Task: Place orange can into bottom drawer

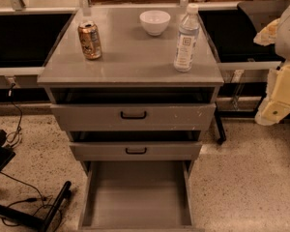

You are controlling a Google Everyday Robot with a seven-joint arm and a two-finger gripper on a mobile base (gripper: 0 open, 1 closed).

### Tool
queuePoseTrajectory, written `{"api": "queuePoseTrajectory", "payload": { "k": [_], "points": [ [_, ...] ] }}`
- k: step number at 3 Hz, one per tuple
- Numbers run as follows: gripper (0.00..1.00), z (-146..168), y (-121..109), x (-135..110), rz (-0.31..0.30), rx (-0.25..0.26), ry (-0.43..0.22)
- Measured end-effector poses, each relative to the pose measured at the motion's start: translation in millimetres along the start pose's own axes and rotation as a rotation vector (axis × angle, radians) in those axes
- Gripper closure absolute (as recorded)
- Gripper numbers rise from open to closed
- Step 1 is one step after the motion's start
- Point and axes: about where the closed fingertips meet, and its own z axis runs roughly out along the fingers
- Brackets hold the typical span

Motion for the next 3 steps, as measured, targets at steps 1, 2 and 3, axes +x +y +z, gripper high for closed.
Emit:
{"api": "queuePoseTrajectory", "payload": {
  "k": [1, 2, 3],
  "points": [
    [0.0, 0.1, 0.0, 0.0, 0.0, 0.0, 0.0],
    [0.0, 17.7, -3.5, -14.1, 0.022, 0.015, -0.079],
    [0.0, 14.0, -18.0, -26.9, 0.026, 0.079, -0.128]
  ]
}}
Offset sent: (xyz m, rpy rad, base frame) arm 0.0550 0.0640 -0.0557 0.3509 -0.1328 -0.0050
